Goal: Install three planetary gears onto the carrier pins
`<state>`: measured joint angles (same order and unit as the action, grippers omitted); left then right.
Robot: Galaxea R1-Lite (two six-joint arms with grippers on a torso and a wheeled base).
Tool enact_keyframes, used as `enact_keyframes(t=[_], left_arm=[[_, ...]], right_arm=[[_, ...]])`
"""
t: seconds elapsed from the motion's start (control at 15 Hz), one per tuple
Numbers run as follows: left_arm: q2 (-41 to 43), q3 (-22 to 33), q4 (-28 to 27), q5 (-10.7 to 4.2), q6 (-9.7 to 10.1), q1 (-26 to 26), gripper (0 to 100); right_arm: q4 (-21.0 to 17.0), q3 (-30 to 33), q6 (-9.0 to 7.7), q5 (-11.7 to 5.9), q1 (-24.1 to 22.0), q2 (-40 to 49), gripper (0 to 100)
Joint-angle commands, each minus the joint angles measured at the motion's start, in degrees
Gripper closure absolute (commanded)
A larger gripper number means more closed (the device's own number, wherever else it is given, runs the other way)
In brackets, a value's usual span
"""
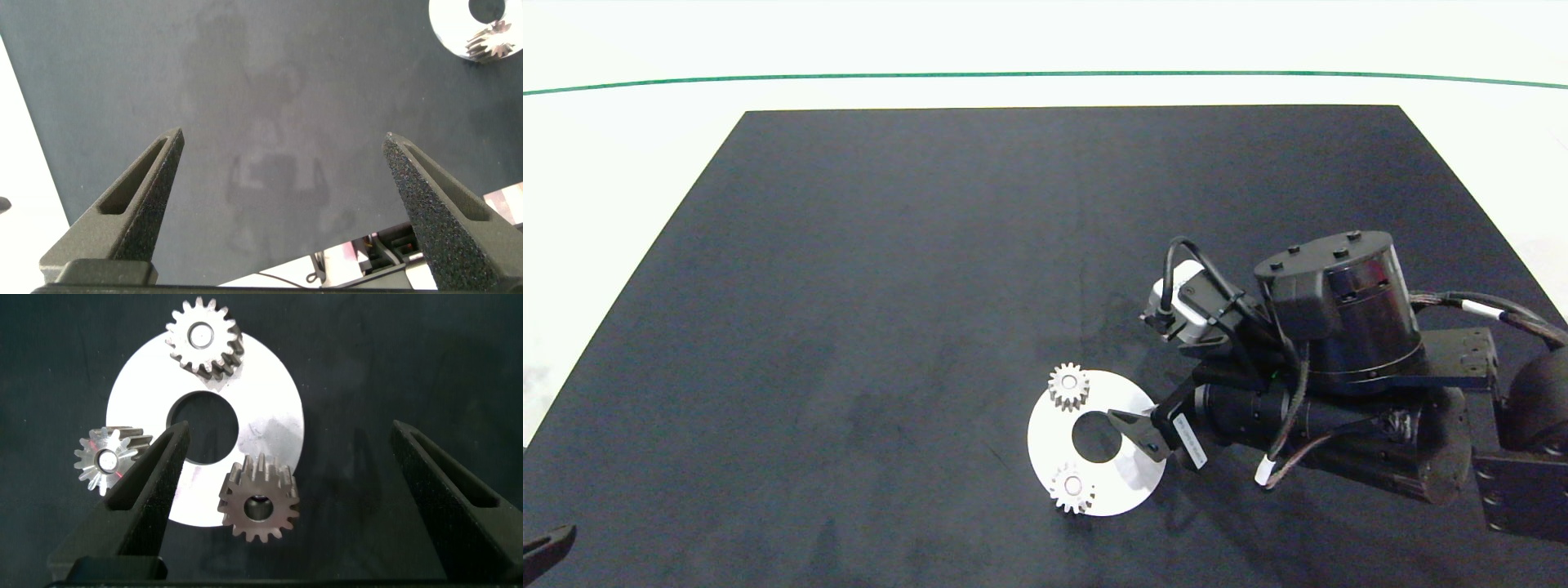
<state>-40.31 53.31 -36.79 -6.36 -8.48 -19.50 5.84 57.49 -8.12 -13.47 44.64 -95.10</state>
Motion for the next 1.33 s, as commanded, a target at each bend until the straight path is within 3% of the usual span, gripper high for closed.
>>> enact_keyframes(t=[0.07, 0.2, 0.47, 0.6, 1.0, 1.33], left_arm=[[0.0, 0.0, -0.2, -0.05, -0.04, 0.1, 0], [0.0, 0.0, -0.2, -0.05, -0.04, 0.0, 0], [0.1, 0.0, -0.2, -0.05, -0.04, 0.0, 0], [0.1, 0.2, -0.2, -0.05, -0.04, 0.1, 0], [-0.2, 0.2, -0.2, -0.05, -0.04, 0.0, 0], [-0.3, 0.2, -0.2, -0.05, -0.13, -0.1, 0]], right_arm=[[0.0, -1.7, -0.23, -0.94, -0.3, 3.6, 0], [-0.3, -2.3, -0.41, -1.38, -0.3, 6.7, 0], [-2.9, -4.9, -0.93, -4.02, -0.5, 12.7, 0], [-5.1, -6.2, -1.11, -4.20, -2.1, 12.9, 0], [-4.8, -6.6, -1.37, -4.02, -5.6, 10.1, 0], [-3.6, -5.8, -1.29, -3.67, -5.2, 7.5, 0]])
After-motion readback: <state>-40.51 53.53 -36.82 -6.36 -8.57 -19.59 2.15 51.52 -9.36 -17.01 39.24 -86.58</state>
